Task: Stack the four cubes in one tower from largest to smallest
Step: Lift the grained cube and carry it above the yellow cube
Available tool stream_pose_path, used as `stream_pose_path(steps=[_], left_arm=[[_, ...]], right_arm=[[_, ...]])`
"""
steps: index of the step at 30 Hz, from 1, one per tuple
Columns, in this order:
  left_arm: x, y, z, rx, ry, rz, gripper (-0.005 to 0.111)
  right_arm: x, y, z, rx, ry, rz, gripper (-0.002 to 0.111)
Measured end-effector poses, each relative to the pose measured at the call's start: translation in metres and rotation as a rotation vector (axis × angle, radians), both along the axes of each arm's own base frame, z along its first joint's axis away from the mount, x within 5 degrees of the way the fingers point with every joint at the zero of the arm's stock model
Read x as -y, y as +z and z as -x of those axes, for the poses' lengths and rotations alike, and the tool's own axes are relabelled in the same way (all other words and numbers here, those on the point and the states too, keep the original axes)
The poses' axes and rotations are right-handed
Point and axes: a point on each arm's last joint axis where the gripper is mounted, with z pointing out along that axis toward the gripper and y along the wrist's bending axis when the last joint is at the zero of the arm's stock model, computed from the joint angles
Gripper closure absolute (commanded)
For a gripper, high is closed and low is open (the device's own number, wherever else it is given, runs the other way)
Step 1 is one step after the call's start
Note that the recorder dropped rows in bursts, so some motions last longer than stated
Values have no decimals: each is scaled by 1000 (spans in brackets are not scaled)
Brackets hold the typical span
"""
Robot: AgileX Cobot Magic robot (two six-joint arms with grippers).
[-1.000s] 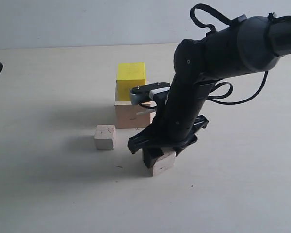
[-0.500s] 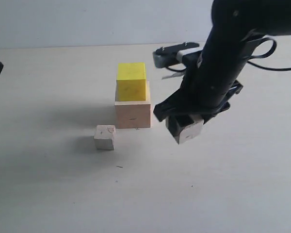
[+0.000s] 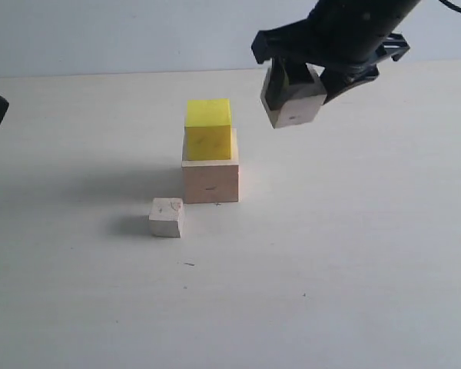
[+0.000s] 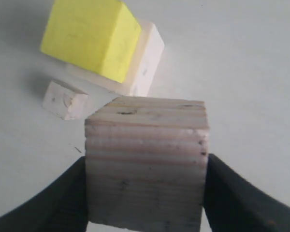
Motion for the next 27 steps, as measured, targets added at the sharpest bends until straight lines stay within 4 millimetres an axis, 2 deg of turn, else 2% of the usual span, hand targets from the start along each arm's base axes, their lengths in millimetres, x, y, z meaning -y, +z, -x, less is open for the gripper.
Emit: stream_pose_path(steps=[7,16,22,27], left_arm=[[0,0,0,-3,-1,-2,107],[-2,-6,6,-82,-20,-42,107],[-2,-6,6,-120,37,-7,107],[-1,-5,6,-140,72,33,107]], right_arm=[[-18,22,-5,31,-2,-63,108],[-66,25,-6,24,-13,-13,108],[-87,25,-25,-26,-105,-5,108],[-96,14,-38,-61,-186,-18,108]])
